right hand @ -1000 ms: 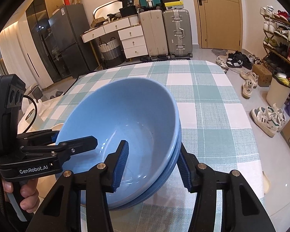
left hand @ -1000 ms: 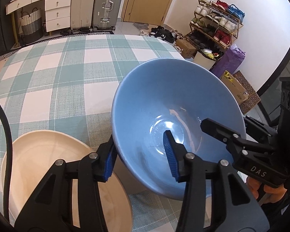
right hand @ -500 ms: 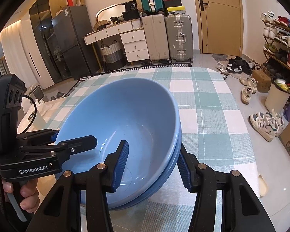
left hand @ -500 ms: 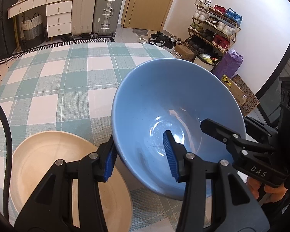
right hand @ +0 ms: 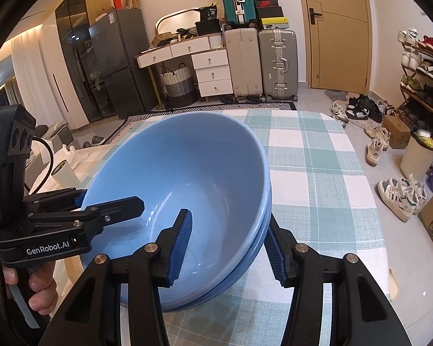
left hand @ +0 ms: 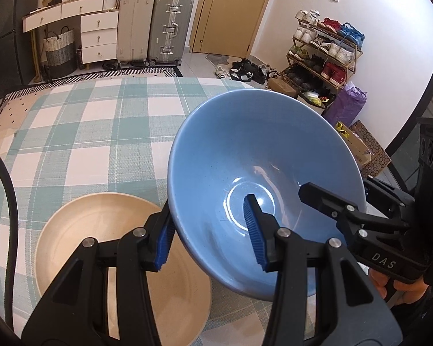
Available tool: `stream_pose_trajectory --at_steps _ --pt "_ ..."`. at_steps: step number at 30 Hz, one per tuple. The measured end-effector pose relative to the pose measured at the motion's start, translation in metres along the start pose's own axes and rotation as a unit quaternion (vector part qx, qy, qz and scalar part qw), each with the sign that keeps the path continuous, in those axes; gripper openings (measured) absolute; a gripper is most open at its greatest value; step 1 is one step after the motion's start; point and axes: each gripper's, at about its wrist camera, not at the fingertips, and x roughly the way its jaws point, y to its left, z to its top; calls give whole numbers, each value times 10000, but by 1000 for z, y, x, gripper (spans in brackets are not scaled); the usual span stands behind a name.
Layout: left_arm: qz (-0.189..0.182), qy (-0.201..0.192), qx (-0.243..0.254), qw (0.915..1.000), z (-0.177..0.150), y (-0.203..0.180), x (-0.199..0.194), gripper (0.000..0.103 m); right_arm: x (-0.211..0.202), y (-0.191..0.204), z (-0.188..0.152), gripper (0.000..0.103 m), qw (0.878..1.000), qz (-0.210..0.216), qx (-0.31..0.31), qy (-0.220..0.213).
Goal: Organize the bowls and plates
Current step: 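Lift the stacked bowls with both grippers and carry them over the cream plates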
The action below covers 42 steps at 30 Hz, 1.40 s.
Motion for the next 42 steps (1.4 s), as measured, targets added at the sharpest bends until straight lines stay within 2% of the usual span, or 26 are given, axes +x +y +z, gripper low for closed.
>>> stream_pose_trajectory --at_steps 13,24,42 --pt "216 -295 -241 9990 -10 26 -51 42 -6 40 8 51 9994 205 -291 -45" --pt "545 -454 -358 9968 -28 45 -88 42 -1 74 8 51 9976 457 -519 -1" --pt "895 -418 -624 9931 -58 82 -104 42 19 113 -3 51 9937 766 -779 230"
